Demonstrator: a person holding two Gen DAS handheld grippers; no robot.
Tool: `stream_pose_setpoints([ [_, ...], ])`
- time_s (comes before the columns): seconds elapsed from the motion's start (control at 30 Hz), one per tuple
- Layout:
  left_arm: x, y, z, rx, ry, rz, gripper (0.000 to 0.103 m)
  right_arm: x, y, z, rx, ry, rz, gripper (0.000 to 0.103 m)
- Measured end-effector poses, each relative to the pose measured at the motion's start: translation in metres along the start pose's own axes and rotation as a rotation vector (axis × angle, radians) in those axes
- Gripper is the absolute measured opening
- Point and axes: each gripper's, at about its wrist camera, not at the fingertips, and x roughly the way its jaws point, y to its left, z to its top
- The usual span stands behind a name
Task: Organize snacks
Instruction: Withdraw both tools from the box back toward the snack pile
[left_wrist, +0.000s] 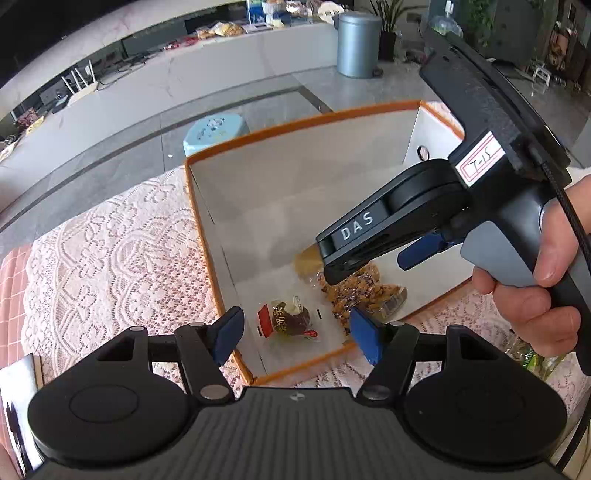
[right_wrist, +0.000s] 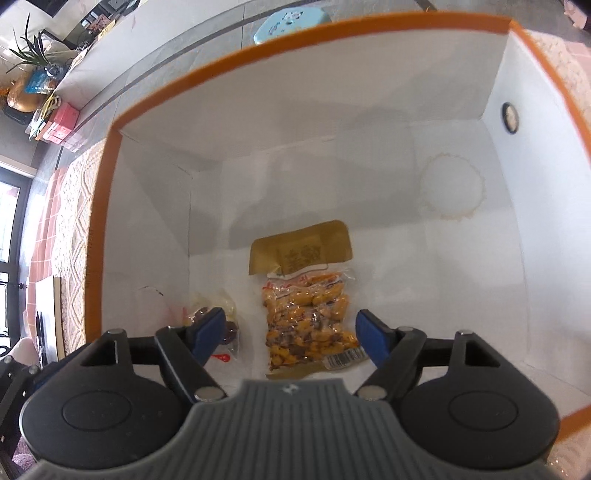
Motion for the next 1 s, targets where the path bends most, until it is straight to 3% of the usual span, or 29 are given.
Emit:
stream_pose_setpoints([
  [0.2, -0.035, -0.009, -0.013, -0.05, -0.084, -0.028, 0.077, -0.027, -0.012, -0.021, -0.005, -0.064, 0.018, 0.075],
  [0.5, -0.092, -0.031, -0.056, -0.184, -0.237, -0.049, 0.078, -0.101, -0.022, -0.061, -0.069, -0.255, 0.099, 0.075],
  [0.73, -0.112, -0.047, -0.097, -0.245, -0.297, -0.041, 0.079, -0.156, -0.041, -0.121, -0.166, -0.413, 0.146, 0.075],
  [1.0, -0.109, -0.07, -0.125, -0.206, -0.292, -0.003, 0.08, -0.165, -0.069, -0.208, -0.249, -0.532, 0.156, 0.075],
])
